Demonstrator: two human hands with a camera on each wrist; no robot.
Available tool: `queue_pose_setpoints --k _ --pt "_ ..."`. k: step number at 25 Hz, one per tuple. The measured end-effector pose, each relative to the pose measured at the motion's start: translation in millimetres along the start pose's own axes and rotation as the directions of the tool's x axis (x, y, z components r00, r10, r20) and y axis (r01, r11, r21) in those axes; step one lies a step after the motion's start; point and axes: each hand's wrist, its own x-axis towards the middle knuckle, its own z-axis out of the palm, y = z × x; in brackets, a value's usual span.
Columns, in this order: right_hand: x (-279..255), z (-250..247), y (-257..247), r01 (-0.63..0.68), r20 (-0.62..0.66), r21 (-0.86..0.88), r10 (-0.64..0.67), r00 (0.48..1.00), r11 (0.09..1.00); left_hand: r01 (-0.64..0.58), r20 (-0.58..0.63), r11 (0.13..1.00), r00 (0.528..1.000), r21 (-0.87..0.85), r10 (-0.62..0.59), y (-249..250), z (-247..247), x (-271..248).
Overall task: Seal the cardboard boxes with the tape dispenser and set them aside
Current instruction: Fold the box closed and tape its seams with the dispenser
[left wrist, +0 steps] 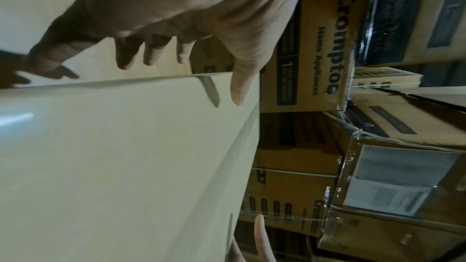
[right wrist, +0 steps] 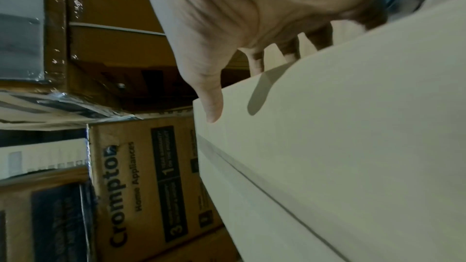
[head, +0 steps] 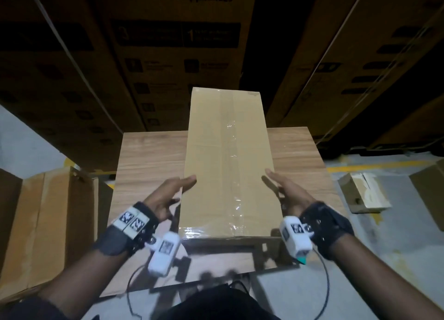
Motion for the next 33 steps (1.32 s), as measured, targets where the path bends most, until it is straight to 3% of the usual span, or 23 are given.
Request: queue_pose_setpoints --k 4,6,9,11,14,18,22,25,33 --pt "19.4 17.9 -76.0 0.064 -0.046 0.004 -0.064 0.997 0.998 -0.1 -0.025 0.985 0.995 -0.141 0.097 72.4 22.8 29.1" --pt "23.3 31.3 -89.8 0.075 -0.036 -0.033 -0.076 0.996 0.997 -0.167 -0.003 0.979 0.986 -0.118 0.168 79.8 22.9 52.2" --pt "23.4 39.3 -86.8 0.099 -0.004 -0.14 -0.101 0.995 0.985 -0.155 -0.028 0.988 0.988 -0.027 0.154 68.4 20.2 87.5" --pt "18.9 39.6 -83.3 0.093 -0.001 -0.18 -0.095 0.996 0.979 -0.146 -0.03 0.989 0.989 0.036 0.147 64.3 26.7 77.2" --pt "10.0 44.1 -76.3 0.069 -0.011 -0.116 -0.071 0.997 0.991 -0.137 -0.034 0.988 0.99 0.068 0.14 61.4 24.7 65.0" --pt "-16.2 46.7 -71.4 0.045 -0.033 -0.039 -0.046 0.998 0.998 -0.232 0.039 0.971 0.972 0.053 0.23 66.2 20.7 47.2" --pt "-44.1 22.4 -83.4 0.119 0.047 0.177 -0.129 0.99 0.977 -0.321 0.031 0.946 0.947 0.046 0.319 84.2 40.1 14.8" --pt "-72.0 2.8 -85.7 0.216 -0.09 0.185 -0.202 0.975 0.959 -0.339 0.058 0.939 0.94 0.047 0.337 95.2 65.2 0.0" --pt "-131.3 -112.9 -57.3 0.355 -0.241 0.29 -0.291 0.926 0.889 -0.37 0.166 0.929 0.916 0.002 0.365 90.3 190.4 -36.5"
